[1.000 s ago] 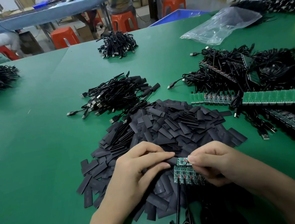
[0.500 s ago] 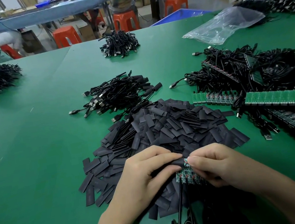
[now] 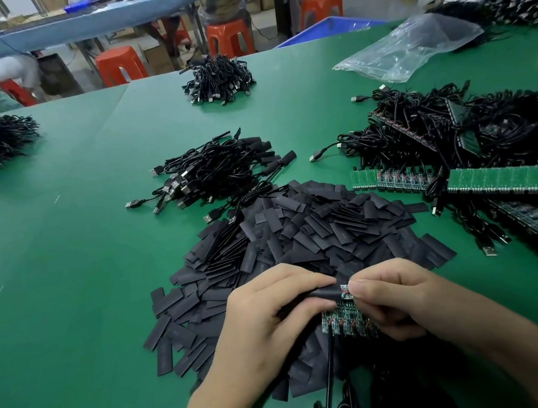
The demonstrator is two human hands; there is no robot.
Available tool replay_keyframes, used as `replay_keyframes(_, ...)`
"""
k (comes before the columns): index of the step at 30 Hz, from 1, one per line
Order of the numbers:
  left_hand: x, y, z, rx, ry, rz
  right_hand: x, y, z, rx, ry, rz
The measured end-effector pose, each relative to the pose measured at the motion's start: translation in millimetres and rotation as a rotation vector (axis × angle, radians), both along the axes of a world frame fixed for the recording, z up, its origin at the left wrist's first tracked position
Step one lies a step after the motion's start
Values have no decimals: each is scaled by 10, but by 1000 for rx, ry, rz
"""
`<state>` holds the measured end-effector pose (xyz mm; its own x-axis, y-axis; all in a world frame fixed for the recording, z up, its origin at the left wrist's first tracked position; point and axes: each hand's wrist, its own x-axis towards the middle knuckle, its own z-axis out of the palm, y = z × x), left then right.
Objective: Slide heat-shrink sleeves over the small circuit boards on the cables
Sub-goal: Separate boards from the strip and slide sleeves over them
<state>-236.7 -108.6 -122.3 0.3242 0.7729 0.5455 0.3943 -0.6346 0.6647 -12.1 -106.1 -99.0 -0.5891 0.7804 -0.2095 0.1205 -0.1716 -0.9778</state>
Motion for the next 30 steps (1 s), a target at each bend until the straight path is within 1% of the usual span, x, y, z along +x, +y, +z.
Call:
replay_keyframes(6,16,-2,2,-47,-9,2,-8,11,-48,43,-24,-9)
replay_keyframes(11,1,13,6,-44,57,-30,-8,13,-48,41,-25,-10)
replay_keyframes(18,16,7,-20,-27,9,2,-32,3,-68,54,-40,-14)
replay_keyframes(21,22,14,-32,-15,-5,17,-33,4,-71,93,-53,-19)
replay_keyframes(27,0,32,-23,-29,-48,60,-44,2,-74,154,-3,-103)
replay_keyframes(30,-4,28,-19,-15,-45,57,-66,-5,-71,197,-12,-148)
